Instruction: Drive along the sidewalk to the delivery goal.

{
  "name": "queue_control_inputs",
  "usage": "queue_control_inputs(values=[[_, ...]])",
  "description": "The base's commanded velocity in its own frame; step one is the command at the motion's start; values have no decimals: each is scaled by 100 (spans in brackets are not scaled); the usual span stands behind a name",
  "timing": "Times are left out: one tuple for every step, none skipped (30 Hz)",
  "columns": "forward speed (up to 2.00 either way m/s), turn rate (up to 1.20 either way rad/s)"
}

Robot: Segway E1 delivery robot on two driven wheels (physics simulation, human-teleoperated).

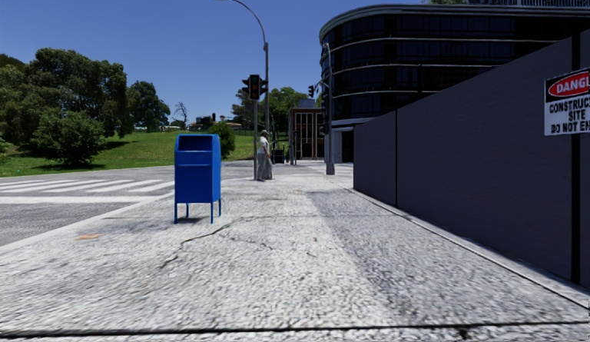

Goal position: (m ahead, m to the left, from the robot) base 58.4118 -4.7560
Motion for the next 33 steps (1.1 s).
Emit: queue_control_inputs(values=[[199,0],[199,0],[199,0],[199,0],[199,0],[199,0],[199,0],[199,0],[199,0],[199,0],[199,0],[199,0],[199,0],[199,0],[199,0],[199,0],[199,0],[199,0],[199,0],[199,0],[199,0],[199,0],[199,0],[199,0],[199,0],[199,0],[199,0],[199,0],[199,0],[199,0],[199,0],[199,0],[199,0]])
